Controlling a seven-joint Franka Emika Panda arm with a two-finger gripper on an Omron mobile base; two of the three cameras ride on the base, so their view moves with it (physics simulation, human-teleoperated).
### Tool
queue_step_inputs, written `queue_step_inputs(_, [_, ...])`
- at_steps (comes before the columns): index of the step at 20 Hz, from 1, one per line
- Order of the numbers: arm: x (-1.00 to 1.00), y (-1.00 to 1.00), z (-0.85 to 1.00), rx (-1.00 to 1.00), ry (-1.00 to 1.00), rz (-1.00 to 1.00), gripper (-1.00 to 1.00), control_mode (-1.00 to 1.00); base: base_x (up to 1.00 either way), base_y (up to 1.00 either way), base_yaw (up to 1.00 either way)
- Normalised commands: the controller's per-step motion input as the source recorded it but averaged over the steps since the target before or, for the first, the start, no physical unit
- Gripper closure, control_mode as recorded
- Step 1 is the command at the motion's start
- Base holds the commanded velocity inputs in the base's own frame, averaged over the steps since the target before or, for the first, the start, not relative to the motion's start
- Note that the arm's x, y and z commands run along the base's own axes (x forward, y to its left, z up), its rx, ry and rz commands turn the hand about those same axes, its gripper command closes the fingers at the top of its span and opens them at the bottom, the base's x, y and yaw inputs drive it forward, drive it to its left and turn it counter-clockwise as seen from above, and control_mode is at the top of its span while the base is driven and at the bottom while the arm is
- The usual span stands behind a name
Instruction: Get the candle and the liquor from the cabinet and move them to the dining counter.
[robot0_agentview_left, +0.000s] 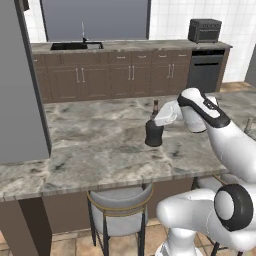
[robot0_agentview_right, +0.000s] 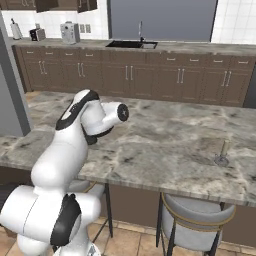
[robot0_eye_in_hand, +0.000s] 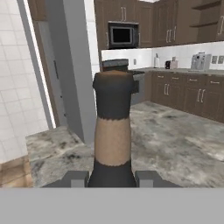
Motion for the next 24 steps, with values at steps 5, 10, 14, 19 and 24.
queue_step_inputs(5, [0.59, 0.02, -0.50, 0.00, -0.08, 0.04, 1.00, -1.00, 0.00, 0.00, 0.00])
queue_step_inputs(10, [0.67, 0.00, -0.36, 0.00, -0.01, 0.01, 1.00, -1.00, 0.00, 0.00, 0.00])
queue_step_inputs(14, [0.70, 0.00, -0.34, 0.00, 0.00, 0.00, 1.00, -1.00, 0.00, 0.00, 0.00])
queue_step_inputs(19, [0.59, 0.00, -0.34, 0.00, 0.00, 0.02, 1.00, -1.00, 0.00, 0.00, 0.00])
queue_step_inputs(24, [0.48, 0.00, -0.42, 0.00, 0.01, 0.02, 1.00, -1.00, 0.00, 0.00, 0.00])
